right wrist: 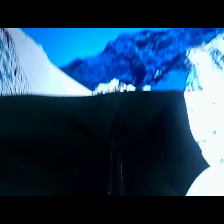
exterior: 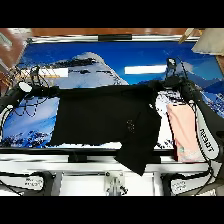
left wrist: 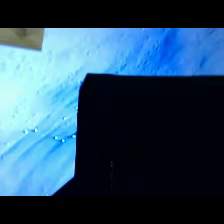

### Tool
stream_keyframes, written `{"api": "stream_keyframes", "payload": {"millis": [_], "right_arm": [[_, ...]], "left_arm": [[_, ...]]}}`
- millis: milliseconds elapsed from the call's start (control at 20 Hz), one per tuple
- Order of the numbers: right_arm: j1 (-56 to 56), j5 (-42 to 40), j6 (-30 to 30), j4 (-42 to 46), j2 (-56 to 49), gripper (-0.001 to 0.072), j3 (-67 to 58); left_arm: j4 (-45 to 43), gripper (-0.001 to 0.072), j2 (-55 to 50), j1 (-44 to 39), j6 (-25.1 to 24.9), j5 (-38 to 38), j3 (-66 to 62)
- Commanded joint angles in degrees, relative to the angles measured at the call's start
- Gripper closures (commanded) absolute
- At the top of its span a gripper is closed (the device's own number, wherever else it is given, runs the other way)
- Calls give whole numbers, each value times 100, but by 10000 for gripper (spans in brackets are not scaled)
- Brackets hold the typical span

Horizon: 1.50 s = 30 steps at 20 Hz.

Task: Fold the shirts.

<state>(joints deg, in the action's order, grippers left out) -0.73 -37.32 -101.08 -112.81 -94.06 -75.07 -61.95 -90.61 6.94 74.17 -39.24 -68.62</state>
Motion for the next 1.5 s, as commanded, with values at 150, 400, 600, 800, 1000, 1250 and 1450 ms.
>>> {"api": "stream_keyframes", "payload": {"millis": [150, 400, 600, 800, 1000, 1250, 1450], "right_arm": [[-4, -2153, 448, 1344, 262, 648, 2], [-4, -2774, 647, 1283, 262, 648, 2], [-9, -2914, 944, 1043, 258, 648, 4], [-9, -3259, 1113, 942, 256, 648, 4], [-9, -3368, 1266, 992, 232, 648, 9], [-9, -3250, 1390, 1012, 66, 648, 33], [-9, -3060, 1386, 1228, 48, 648, 33]], "left_arm": [[-13, 680, 129, 354, -116, -1617, -7], [-13, 679, 118, 566, -328, -2439, -4], [-15, 680, 50, 557, -323, -2597, 0], [-15, 679, -13, 568, -326, -2573, 0], [-15, 679, -28, 573, -326, -2577, 0], [-17, 679, -74, 573, -415, -2579, 0], [-44, 679, -74, 601, -459, -2551, 0]]}}
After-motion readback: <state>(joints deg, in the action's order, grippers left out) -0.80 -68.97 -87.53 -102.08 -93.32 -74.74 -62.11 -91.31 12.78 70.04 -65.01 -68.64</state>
